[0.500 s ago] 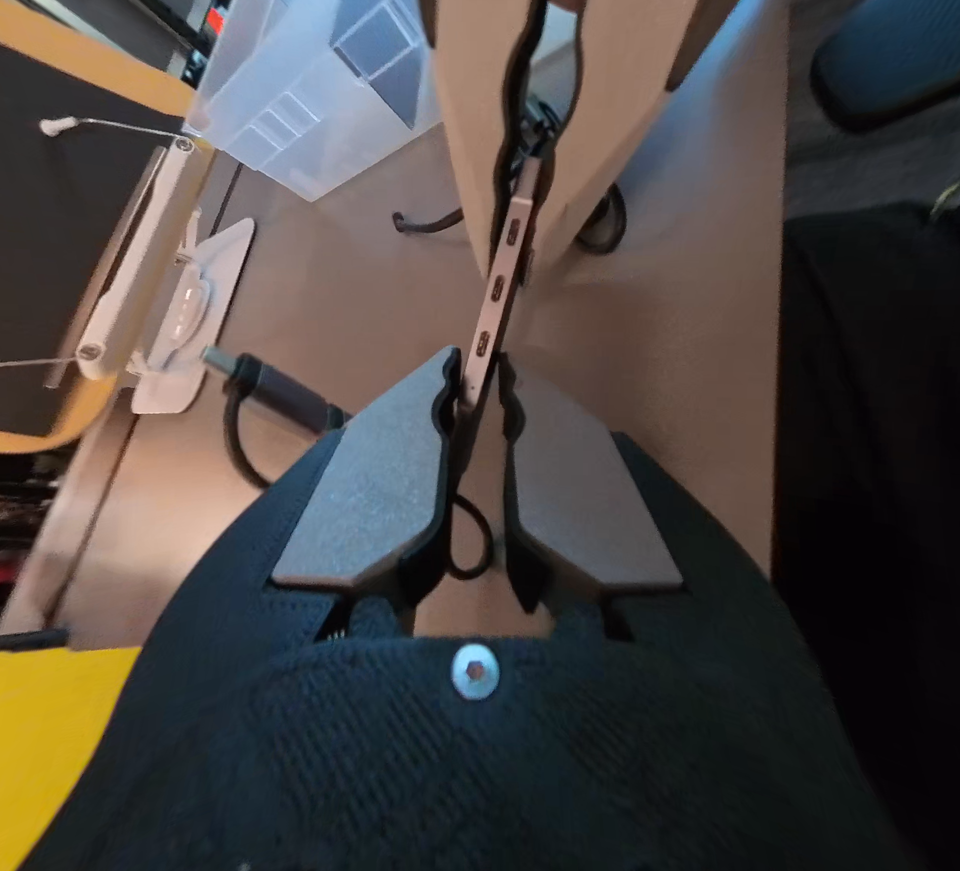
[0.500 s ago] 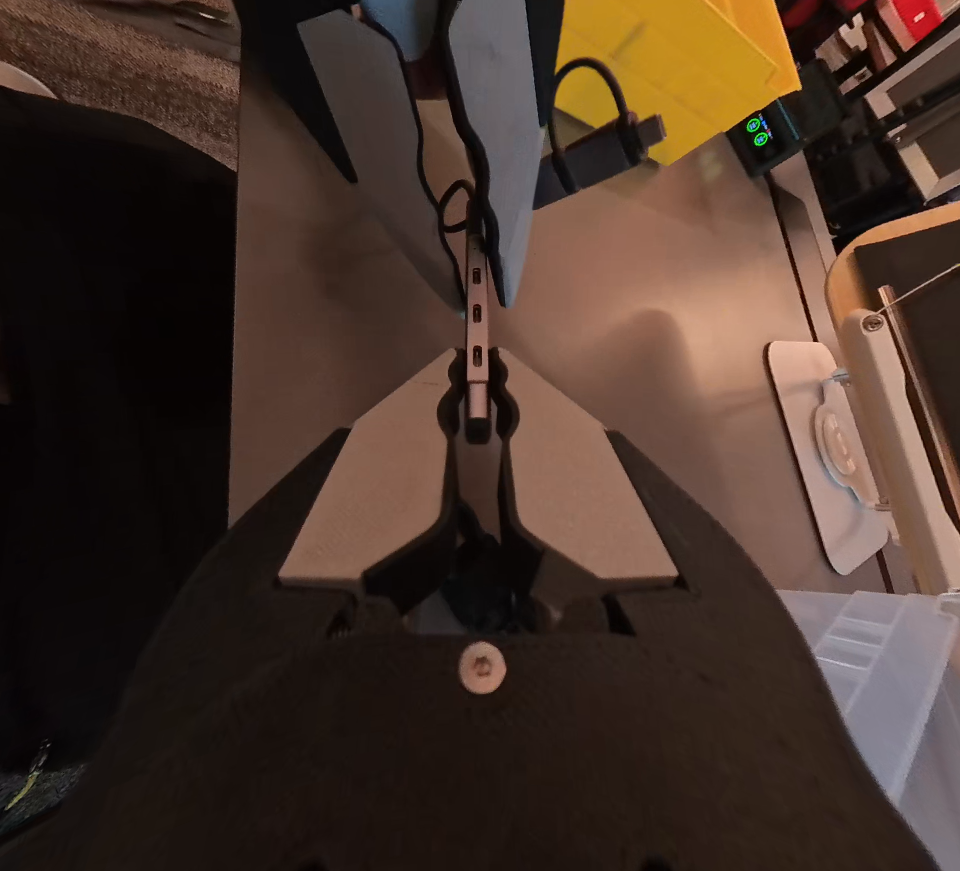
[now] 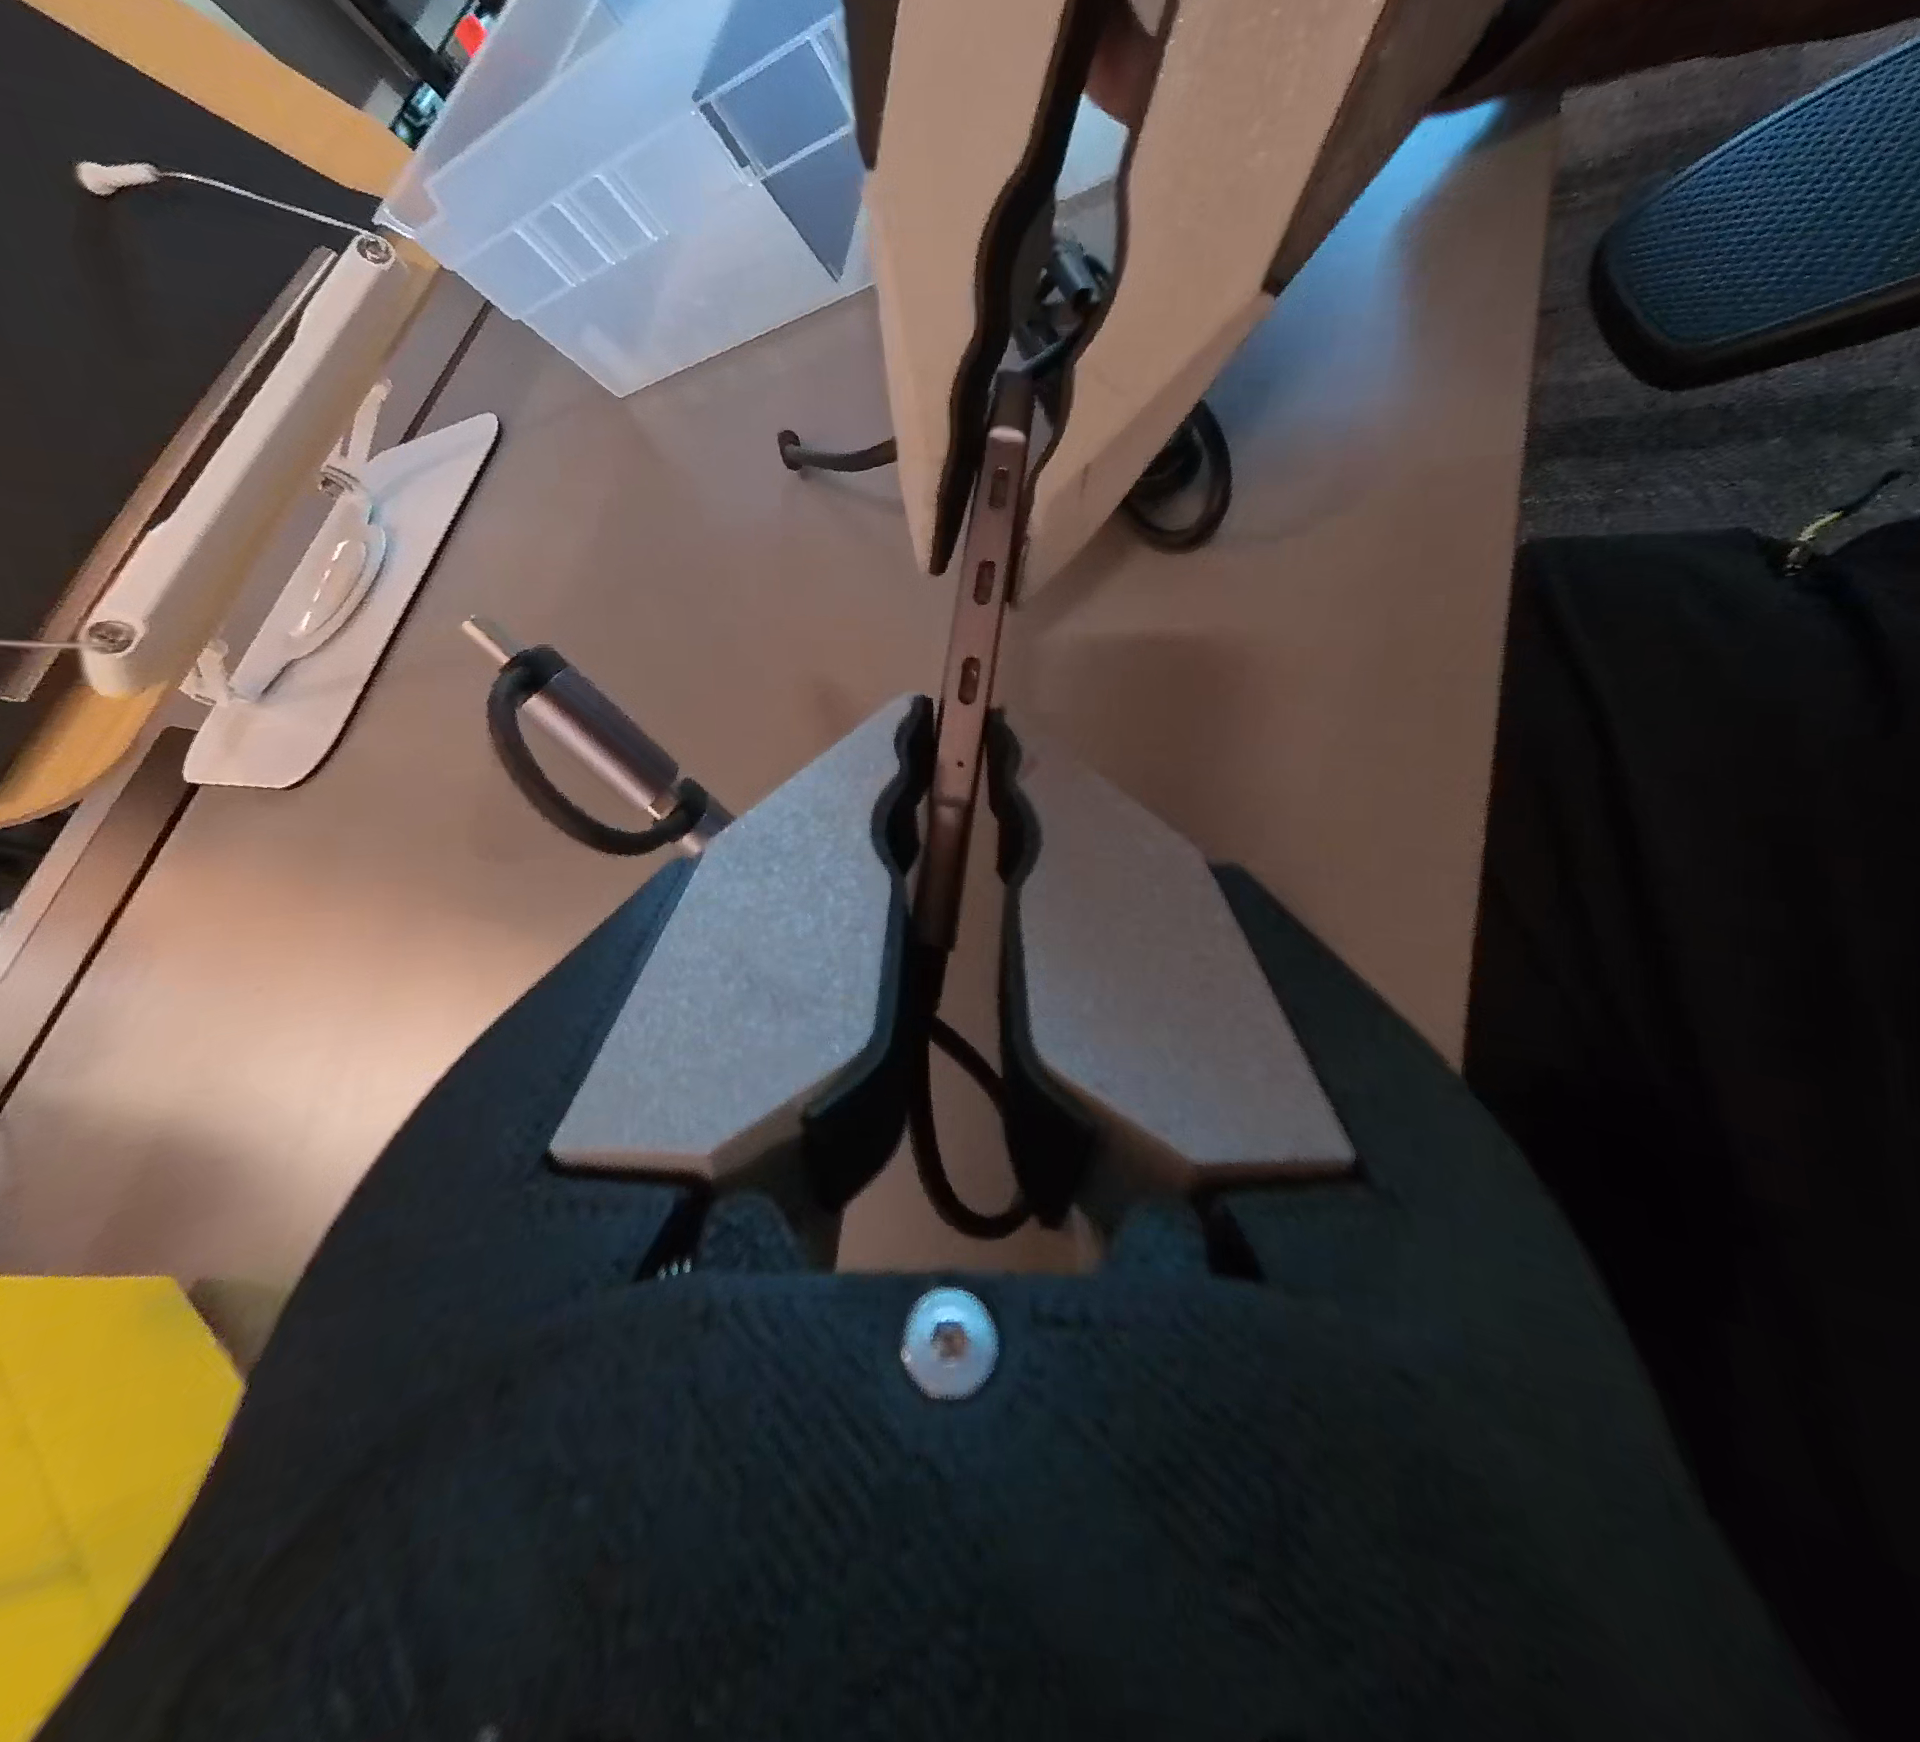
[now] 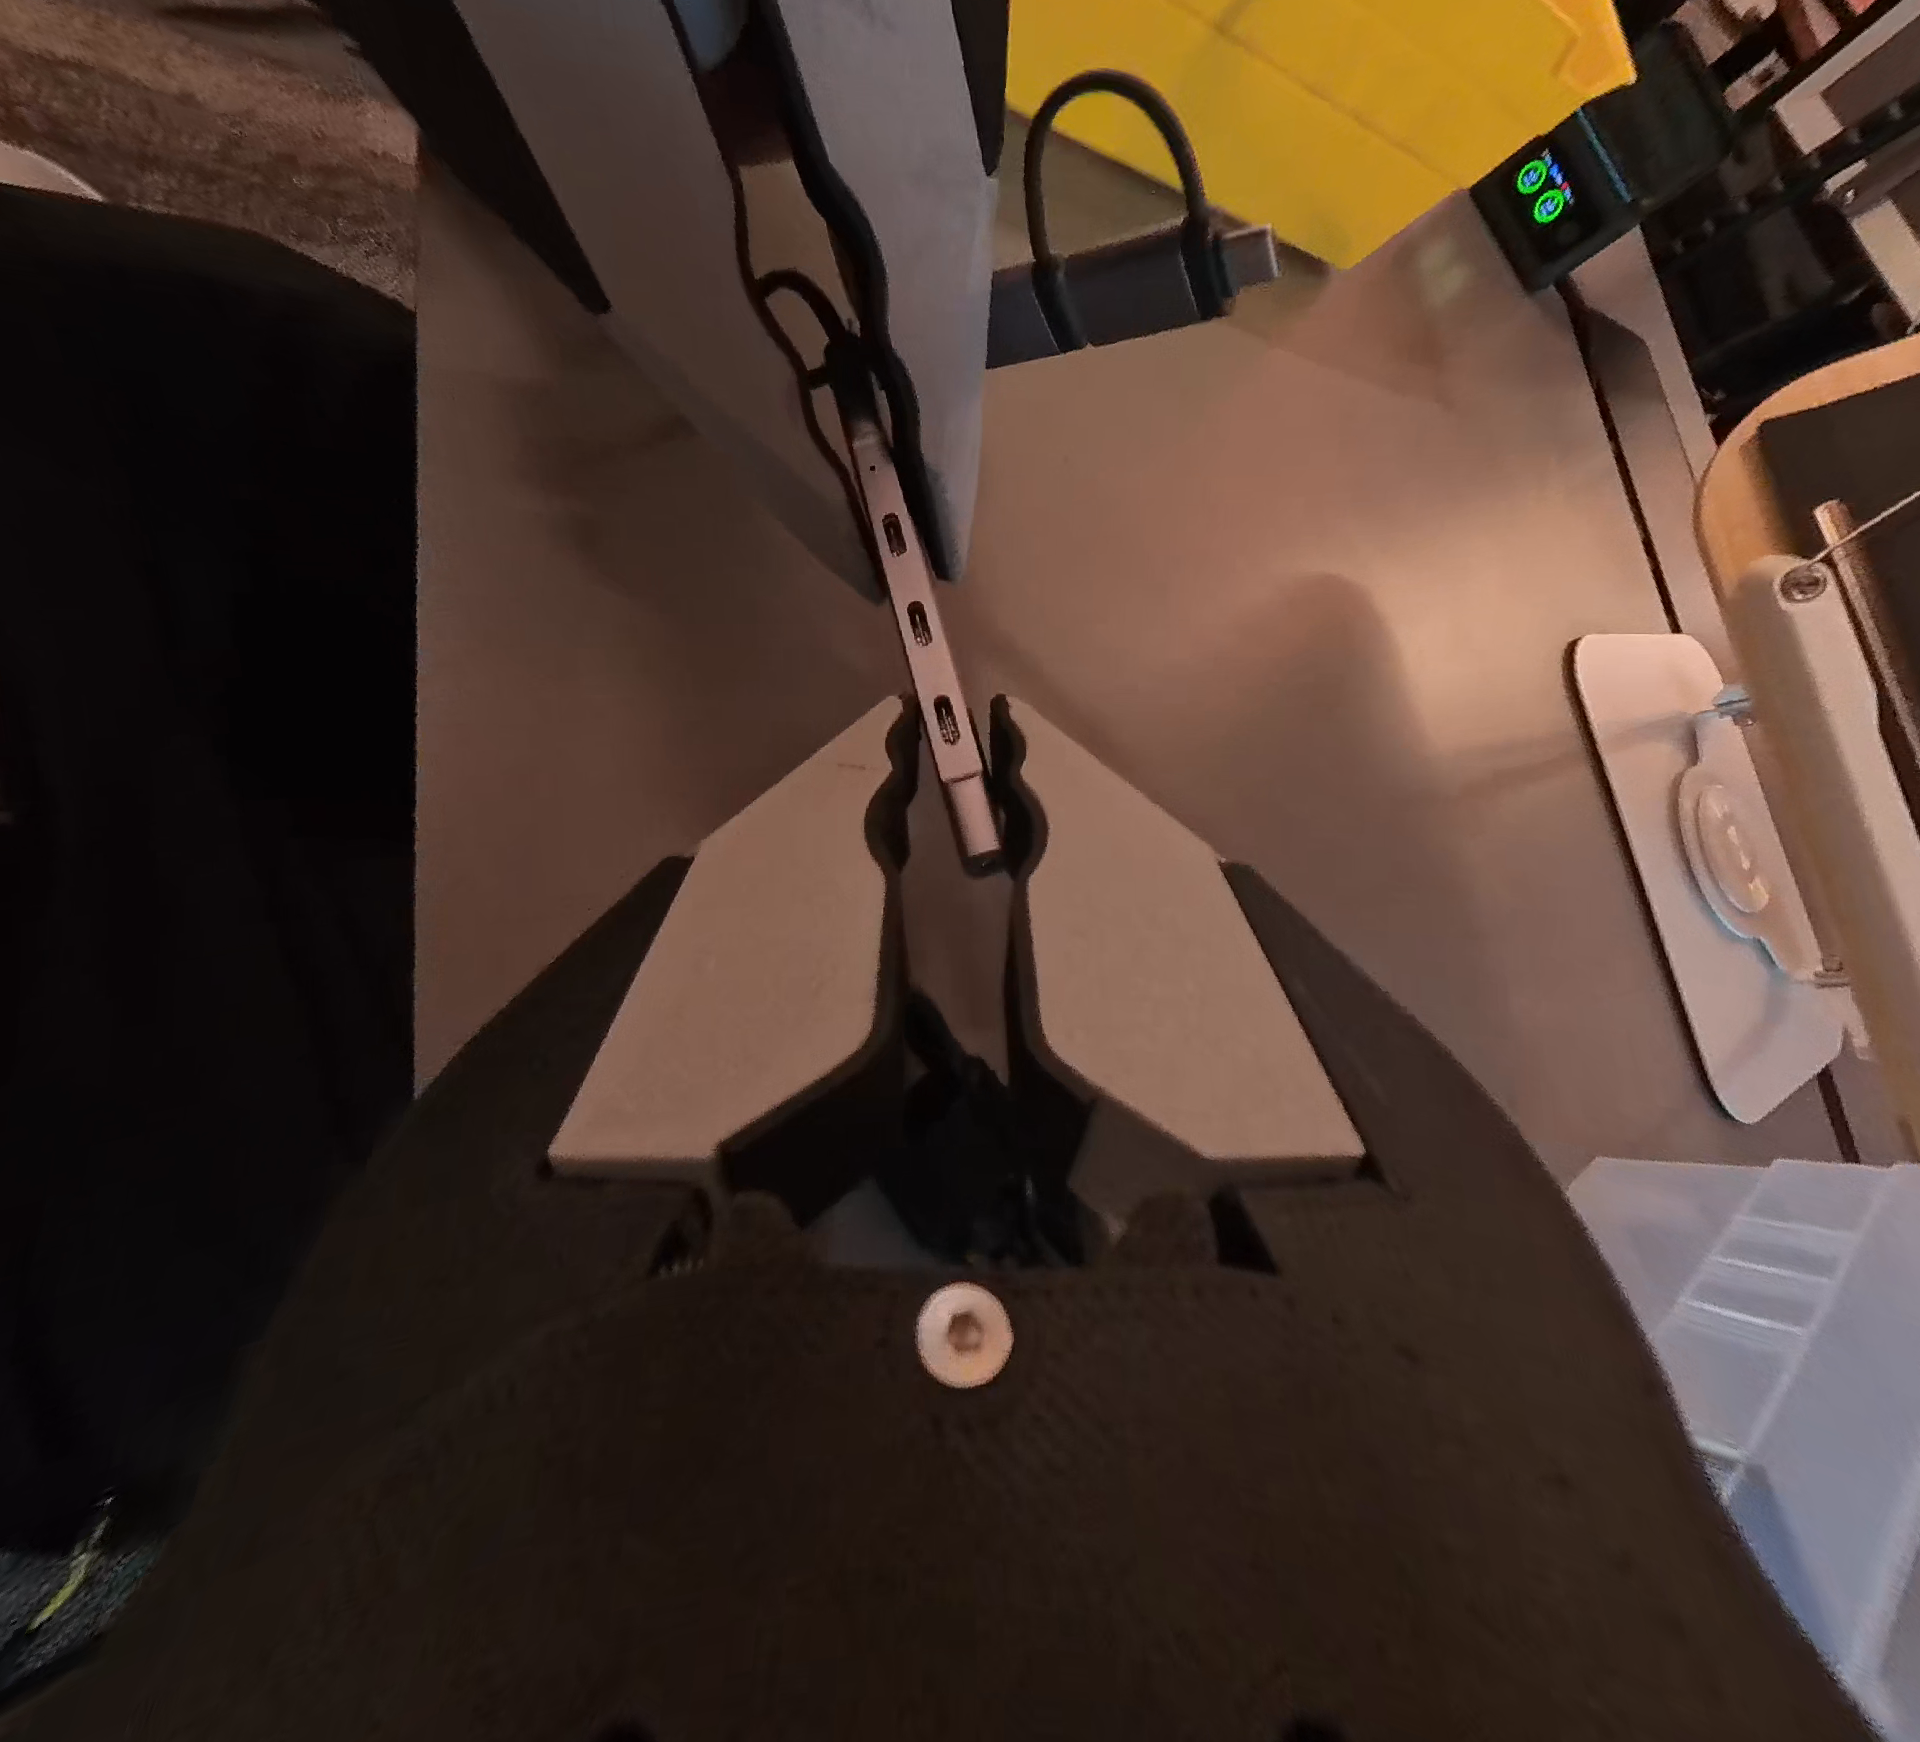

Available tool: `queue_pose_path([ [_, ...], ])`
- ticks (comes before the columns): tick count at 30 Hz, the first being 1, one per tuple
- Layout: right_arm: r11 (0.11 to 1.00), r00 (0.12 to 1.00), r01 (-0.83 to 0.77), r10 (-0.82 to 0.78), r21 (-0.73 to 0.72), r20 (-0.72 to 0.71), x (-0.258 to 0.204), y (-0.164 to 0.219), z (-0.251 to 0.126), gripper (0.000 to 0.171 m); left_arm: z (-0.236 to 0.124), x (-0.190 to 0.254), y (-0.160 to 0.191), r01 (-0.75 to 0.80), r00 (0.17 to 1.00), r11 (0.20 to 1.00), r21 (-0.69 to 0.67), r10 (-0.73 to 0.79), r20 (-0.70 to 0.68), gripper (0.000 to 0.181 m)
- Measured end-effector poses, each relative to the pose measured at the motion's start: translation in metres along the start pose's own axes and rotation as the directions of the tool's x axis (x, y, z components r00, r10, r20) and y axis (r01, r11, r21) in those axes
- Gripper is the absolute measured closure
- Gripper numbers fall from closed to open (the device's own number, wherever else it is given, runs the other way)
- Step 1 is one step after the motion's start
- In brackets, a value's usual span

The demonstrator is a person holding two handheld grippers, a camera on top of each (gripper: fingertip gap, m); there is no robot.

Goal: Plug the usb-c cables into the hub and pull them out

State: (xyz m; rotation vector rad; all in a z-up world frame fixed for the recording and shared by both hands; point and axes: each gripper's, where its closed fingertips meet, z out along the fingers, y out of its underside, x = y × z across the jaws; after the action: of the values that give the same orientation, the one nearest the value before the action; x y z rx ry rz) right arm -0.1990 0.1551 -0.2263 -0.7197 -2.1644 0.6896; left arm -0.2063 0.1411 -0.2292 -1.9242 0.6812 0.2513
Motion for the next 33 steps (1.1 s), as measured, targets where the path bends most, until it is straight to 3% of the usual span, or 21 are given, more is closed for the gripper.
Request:
queue_pose_path([
  [1, 1.0, 1.0, 0.004, -0.004, 0.022, 0.001, -0.001, -0.002, -0.001, 0.161, -0.001, 0.0, -0.001, 0.019, 1.0, 1.0, 0.017, -0.018, -0.013, 0.174],
  [4, 0.997, 1.0, 0.001, -0.002, 0.083, 0.01, -0.002, -0.004, -0.001, 0.163, -0.004, -0.002, -0.002, 0.074, 0.997, 0.996, 0.056, -0.073, -0.028, 0.171],
  [11, 0.989, 1.0, 0.0, -0.001, 0.145, 0.011, -0.003, -0.002, 0.002, 0.164, -0.001, -0.01, 0.008, -0.015, 0.999, 1.0, 0.007, 0.015, 0.052, 0.166],
  [16, 0.986, 0.999, -0.051, 0.05, 0.161, 0.009, 0.007, 0.001, 0.002, 0.158, -0.006, -0.005, 0.0, -0.037, 0.999, 0.997, 0.073, 0.035, 0.024, 0.174],
  [26, 0.994, 0.994, -0.105, 0.107, 0.039, -0.039, 0.02, 0.017, 0.021, 0.153, 0.004, -0.012, 0.009, -0.087, 0.992, 0.996, -0.007, 0.088, 0.092, 0.176],
  [29, 0.993, 0.988, -0.115, 0.114, -0.003, -0.101, 0.028, 0.021, 0.026, 0.151, 0.008, -0.018, 0.013, -0.178, 0.962, 0.982, -0.056, 0.186, 0.198, 0.175],
  [33, 0.982, 0.958, -0.18, 0.162, -0.057, -0.238, 0.047, 0.021, 0.017, 0.153, 0.014, -0.036, 0.015, -0.322, 0.84, 0.927, -0.192, 0.373, 0.395, 0.174],
])
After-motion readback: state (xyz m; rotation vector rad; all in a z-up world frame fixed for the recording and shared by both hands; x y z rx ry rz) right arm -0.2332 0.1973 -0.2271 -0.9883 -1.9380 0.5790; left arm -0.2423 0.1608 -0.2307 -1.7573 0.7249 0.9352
